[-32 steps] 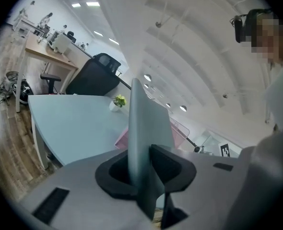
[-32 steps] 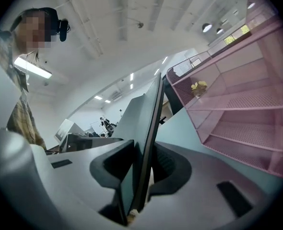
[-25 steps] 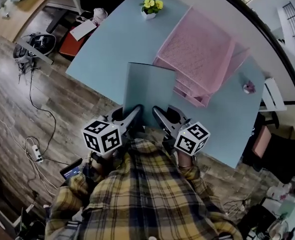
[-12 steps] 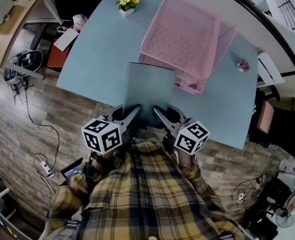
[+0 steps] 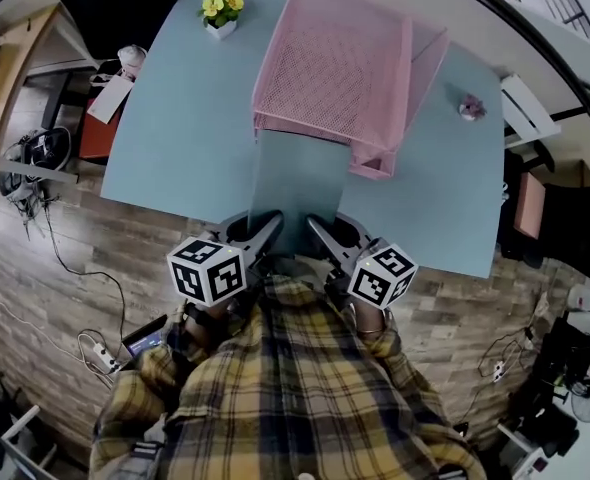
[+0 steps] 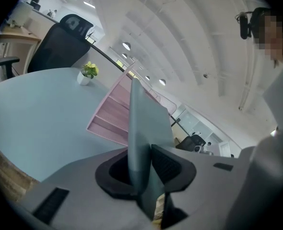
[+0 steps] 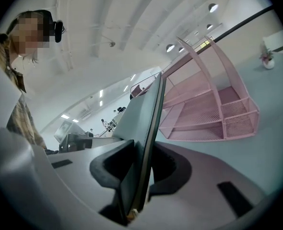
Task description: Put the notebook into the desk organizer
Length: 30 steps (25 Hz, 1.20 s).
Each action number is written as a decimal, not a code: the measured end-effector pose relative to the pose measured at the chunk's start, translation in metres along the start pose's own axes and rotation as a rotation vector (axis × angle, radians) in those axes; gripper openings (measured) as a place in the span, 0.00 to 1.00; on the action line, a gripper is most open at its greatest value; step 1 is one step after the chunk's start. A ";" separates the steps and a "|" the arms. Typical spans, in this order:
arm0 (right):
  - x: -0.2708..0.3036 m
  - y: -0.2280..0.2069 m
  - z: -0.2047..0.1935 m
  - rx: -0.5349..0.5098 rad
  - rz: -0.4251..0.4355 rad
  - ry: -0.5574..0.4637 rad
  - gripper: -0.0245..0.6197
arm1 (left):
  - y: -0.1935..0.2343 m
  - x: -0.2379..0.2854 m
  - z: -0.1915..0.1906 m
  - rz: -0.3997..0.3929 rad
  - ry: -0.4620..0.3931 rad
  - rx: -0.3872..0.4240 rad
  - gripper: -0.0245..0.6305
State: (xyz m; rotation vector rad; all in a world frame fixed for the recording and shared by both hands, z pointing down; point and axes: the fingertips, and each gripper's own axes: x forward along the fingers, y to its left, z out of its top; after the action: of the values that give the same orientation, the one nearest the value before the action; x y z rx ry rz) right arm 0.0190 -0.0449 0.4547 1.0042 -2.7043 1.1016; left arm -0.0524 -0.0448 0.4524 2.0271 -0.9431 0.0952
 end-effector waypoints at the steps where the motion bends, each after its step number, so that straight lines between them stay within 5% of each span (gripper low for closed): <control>1: -0.001 -0.002 0.000 0.005 -0.007 -0.002 0.17 | 0.000 0.003 0.000 -0.004 0.007 0.000 0.18; 30: 0.012 -0.056 0.033 0.044 -0.109 -0.024 0.18 | 0.013 0.065 0.030 -0.083 0.074 -0.021 0.19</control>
State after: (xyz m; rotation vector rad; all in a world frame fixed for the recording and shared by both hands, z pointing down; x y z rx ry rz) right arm 0.0486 -0.1023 0.4674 1.1641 -2.6183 1.1413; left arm -0.0228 -0.1093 0.4683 2.0269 -0.8102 0.1139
